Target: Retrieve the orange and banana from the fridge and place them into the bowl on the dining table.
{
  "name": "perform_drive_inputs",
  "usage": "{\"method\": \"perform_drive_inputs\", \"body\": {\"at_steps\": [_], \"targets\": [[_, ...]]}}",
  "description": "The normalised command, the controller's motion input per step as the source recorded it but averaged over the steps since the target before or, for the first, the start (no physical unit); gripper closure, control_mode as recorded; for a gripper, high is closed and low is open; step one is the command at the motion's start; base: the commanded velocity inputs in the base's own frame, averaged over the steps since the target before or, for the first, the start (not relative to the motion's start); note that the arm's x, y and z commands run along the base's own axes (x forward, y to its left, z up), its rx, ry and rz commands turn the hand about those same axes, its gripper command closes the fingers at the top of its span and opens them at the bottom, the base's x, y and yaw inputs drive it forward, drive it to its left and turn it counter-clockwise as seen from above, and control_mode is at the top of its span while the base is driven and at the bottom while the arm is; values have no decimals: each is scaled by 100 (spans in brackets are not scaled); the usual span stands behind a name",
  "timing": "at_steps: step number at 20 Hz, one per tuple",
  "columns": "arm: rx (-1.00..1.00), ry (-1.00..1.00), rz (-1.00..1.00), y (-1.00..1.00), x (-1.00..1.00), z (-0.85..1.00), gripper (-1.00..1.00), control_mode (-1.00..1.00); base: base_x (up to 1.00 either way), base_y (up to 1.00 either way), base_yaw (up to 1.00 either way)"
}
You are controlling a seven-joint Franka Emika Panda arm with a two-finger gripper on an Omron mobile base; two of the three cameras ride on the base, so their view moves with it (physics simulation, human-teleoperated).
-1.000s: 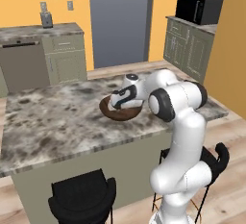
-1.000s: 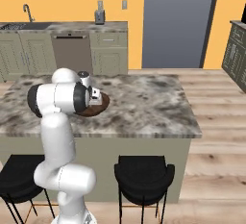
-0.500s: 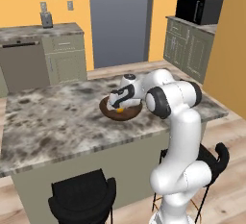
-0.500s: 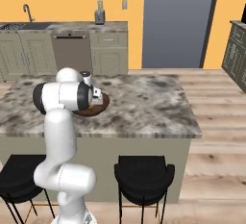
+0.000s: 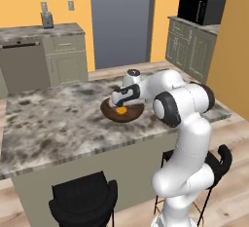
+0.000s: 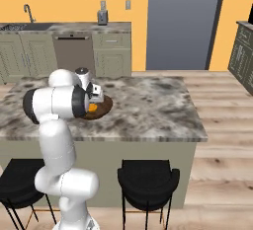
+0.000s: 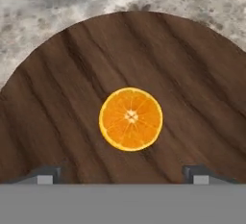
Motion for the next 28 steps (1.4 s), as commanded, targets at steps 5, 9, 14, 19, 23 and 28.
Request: {"method": "perform_drive_inputs", "body": {"at_steps": [5,9,14,19,23,28], "targets": [[0,-40,0,-23,-100,85,-100,-100,0,0,0],[0,-38,0,-48,-100,88,-100,-100,0,0,0],[0,-27,0,-37,-89,100,-100,-100,0,0,0],[0,-6,0,-19,-64,100,-100,-100,0,0,0],[0,1,0,-6,-50,76,-100,-100,0,0,0],[0,2,0,-3,-53,39,-100,-100,0,0,0]]}}
